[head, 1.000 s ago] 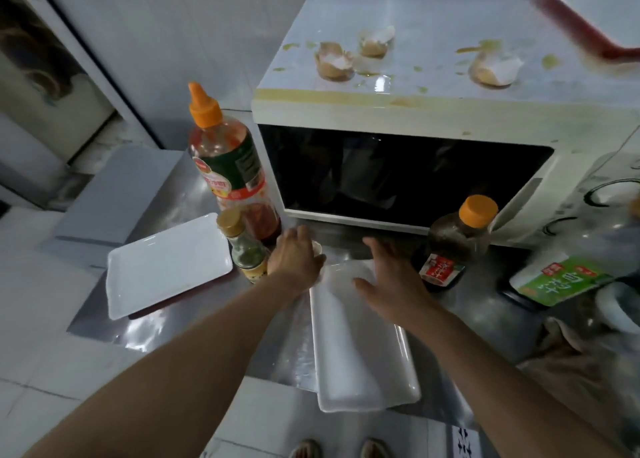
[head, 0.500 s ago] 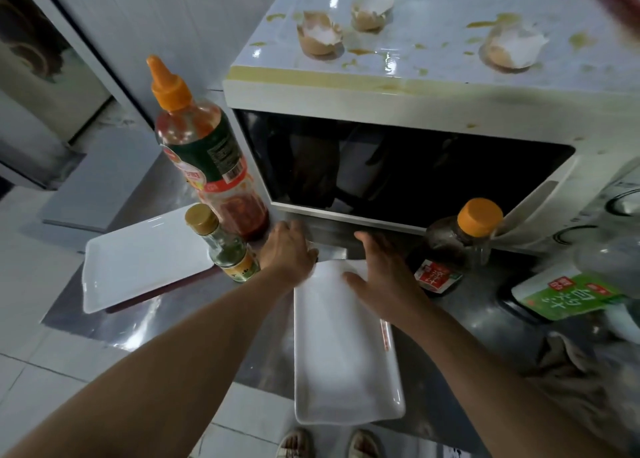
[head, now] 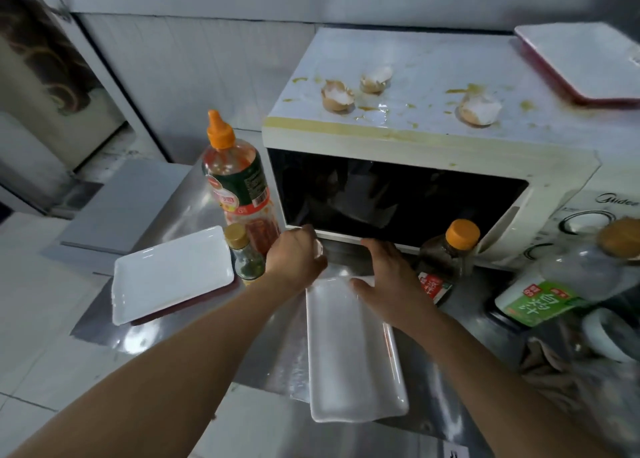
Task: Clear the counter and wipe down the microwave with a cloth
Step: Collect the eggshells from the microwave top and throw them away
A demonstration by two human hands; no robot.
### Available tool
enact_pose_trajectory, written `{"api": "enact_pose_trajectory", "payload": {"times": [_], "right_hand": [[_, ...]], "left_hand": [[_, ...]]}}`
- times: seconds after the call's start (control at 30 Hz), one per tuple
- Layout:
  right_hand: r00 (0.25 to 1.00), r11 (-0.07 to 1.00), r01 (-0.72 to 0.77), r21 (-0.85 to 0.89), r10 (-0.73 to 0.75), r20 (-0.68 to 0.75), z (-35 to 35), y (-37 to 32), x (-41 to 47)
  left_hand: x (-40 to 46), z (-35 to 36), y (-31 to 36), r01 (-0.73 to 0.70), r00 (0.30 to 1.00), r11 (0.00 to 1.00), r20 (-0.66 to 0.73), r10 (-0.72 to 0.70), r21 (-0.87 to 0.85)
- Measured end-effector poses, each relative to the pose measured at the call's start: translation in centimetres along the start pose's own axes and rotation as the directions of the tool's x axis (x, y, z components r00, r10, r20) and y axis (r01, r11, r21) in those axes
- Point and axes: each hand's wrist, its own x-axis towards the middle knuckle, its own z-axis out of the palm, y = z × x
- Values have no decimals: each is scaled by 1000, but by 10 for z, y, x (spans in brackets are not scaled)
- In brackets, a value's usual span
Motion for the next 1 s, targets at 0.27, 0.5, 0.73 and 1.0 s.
{"api": "enact_pose_trajectory", "payload": {"times": [0.27, 0.5, 0.73, 1.0], "right_hand": [[988, 998, 28, -49, -35, -149, -38, -38, -19], [973, 992, 36, -119, -62, -223, -74, -62, -24], [953, 987, 81, -141, -118, -278, -108, -74, -15], [925, 981, 93, -168, -148, -350, -142, -73, 10]], "left_hand": [[-24, -61, 20, -138, 988, 990, -65, 137, -23], [-31, -107, 35, -268, 957, 962, -124, 261, -48], [-16, -143, 53, -305, 932, 952, -213, 292, -30], [30, -173, 85, -314, 910, 946, -310, 275, -82]]}}
